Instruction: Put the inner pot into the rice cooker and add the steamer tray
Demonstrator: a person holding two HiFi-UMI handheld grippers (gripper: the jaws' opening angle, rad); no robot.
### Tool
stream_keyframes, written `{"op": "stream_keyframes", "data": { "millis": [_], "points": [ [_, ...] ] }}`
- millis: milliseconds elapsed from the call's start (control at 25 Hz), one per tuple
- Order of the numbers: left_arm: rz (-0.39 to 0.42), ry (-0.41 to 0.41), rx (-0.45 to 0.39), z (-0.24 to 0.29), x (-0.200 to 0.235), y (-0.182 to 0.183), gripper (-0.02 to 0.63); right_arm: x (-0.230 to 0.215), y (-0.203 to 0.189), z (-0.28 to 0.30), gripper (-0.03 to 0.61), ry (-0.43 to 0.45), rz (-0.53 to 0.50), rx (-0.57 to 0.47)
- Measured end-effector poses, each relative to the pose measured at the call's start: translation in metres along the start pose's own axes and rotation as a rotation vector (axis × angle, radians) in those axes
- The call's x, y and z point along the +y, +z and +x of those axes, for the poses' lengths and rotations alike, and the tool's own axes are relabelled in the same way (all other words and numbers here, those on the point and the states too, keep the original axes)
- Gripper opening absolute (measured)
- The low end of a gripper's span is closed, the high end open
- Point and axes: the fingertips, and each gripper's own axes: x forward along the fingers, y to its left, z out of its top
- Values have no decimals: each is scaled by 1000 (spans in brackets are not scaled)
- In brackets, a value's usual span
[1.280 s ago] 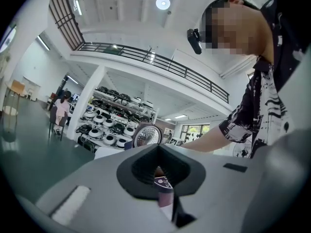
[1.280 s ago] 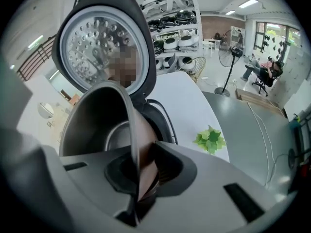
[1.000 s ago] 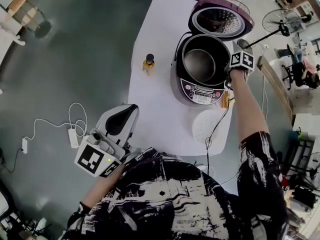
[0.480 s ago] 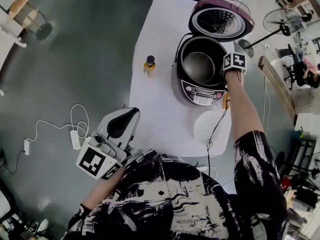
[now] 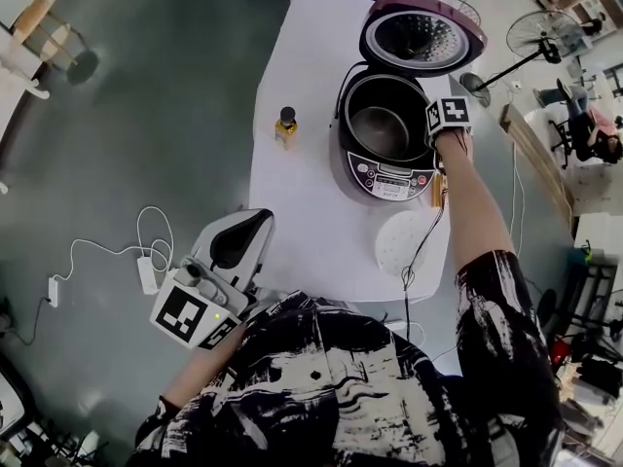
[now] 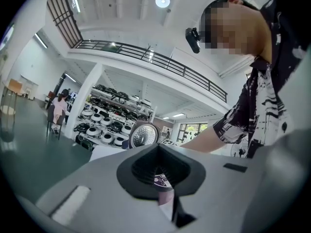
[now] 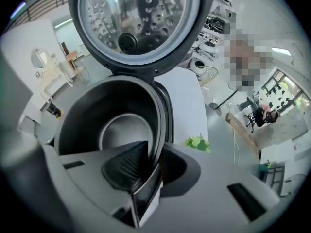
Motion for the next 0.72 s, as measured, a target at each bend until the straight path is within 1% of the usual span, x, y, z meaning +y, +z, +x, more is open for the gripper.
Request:
{"op": "stream_keyframes", "data": {
  "millis": [120, 200, 360, 440, 560, 600, 680, 720],
  "points": [
    [0, -7, 0, 1, -4, 1, 5, 1, -5, -3, 61, 64, 62, -29],
    [3, -14, 0, 3, -9, 1, 5, 2, -7, -5, 63, 118, 128, -54],
    [10, -40, 3, 11, -21, 1, 5, 5, -16, -12, 61, 261, 285, -110],
    [14, -58, 5, 17, -30, 1, 5, 6, -20, -19, 63, 325, 333, -149],
    [19, -97, 12, 29, -46, 0, 5, 1, -32, -39, 52, 385, 339, -213],
    [20, -112, 15, 33, -53, 0, 5, -1, -36, -49, 34, 411, 340, -248],
    [21, -143, 24, 42, -67, -1, 5, -4, -46, -78, 29, 474, 338, -330],
    [22, -158, 28, 46, -75, -1, 5, -4, -53, -95, 29, 503, 321, -373]
  ]
}}
